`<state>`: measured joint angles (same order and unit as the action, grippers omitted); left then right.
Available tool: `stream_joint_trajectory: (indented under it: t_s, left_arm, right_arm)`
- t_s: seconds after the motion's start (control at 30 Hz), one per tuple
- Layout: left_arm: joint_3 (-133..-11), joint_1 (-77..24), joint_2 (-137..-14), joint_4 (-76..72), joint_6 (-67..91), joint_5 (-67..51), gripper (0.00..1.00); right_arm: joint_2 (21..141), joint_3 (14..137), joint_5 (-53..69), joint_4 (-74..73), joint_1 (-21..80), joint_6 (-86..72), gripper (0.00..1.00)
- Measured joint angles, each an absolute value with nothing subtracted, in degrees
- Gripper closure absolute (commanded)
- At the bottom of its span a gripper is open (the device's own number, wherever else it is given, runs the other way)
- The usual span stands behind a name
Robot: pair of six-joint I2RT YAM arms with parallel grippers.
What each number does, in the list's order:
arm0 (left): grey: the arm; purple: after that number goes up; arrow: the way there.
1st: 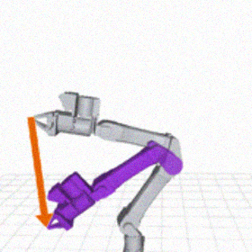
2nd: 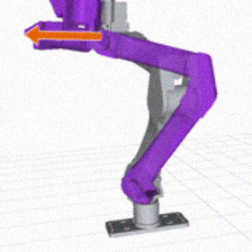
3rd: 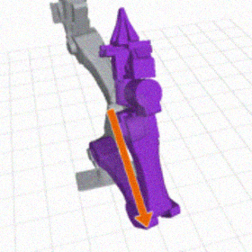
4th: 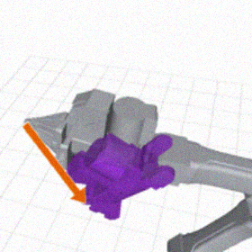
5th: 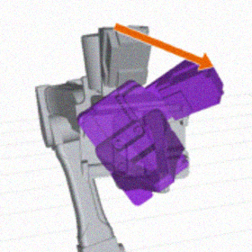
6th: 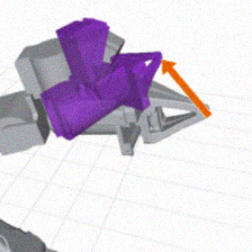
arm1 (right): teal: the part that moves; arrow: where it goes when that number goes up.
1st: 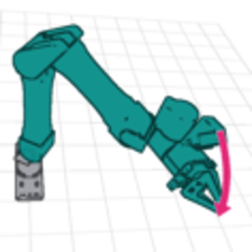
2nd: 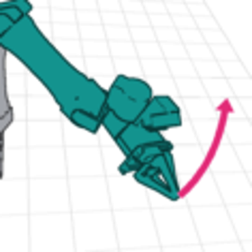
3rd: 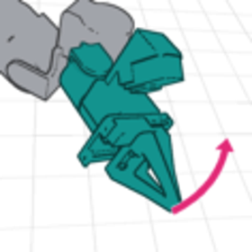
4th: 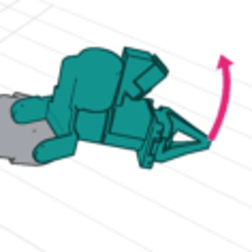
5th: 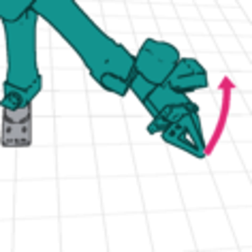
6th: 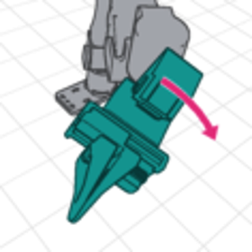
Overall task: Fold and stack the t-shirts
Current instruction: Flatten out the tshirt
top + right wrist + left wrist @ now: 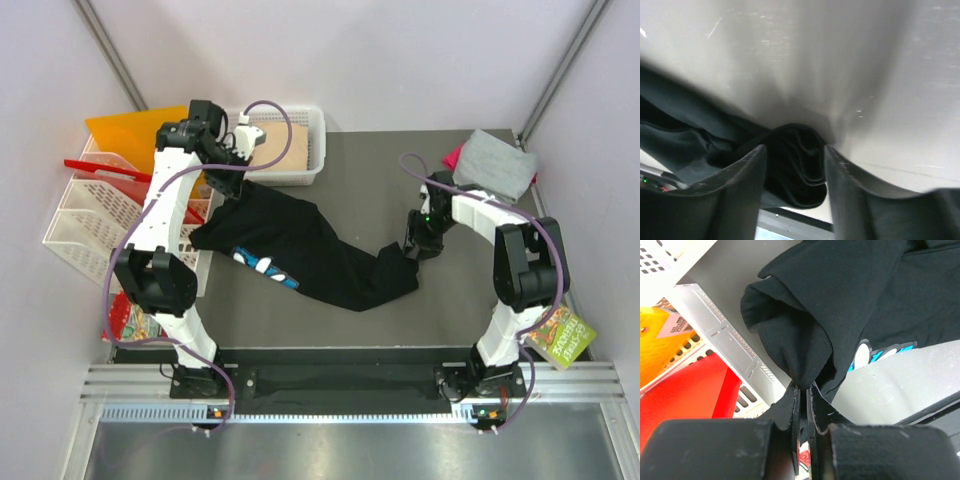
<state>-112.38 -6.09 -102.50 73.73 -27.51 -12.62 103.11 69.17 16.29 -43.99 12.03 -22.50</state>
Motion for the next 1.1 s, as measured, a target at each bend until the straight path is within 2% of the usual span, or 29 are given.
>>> stream_joint_trajectory:
  t_s: [0.1,0.17,0.27,0.4,0.63,0.8,0.97,1.1]
  left_arm:
    - [-112.09,-6.09,-102.50,73.73,-27.22,-12.60,0.98]
    - [-112.07,-6.09,-102.50,73.71,-27.14,-12.58,0.98]
    - [-112.05,-6.09,-102.50,73.71,-27.11,-12.58,0.98]
    - [-112.07,-6.09,-102.50,73.69,-27.11,-12.60,0.98]
    - [-112.66,-6.09,-102.74,73.73,-27.00,-12.45,1.00]
    - [-119.37,-6.09,-103.85,71.99,-25.34,-10.44,1.00]
    - [-131.85,-6.79,-104.01,69.36,-24.64,-8.78,1.00]
    - [-134.61,-8.29,-100.68,66.22,-25.04,-8.16,1.00]
  right_arm:
    - [103.33,69.06,16.69,-43.72,12.82,-23.11,0.78]
    - [103.42,68.90,16.75,-43.70,13.08,-23.51,0.79]
    - [103.42,67.83,16.73,-43.16,13.26,-23.75,0.85]
    - [103.42,65.71,16.78,-42.59,13.41,-24.21,1.00]
    - [103.48,66.48,14.96,-44.27,13.47,-24.62,1.00]
    - [100.57,79.44,8.86,-47.75,13.78,-24.03,1.00]
    - [86.50,90.45,5.43,-44.36,13.78,-22.26,1.00]
    - [71.90,91.09,5.21,-42.28,13.89,-21.87,1.00]
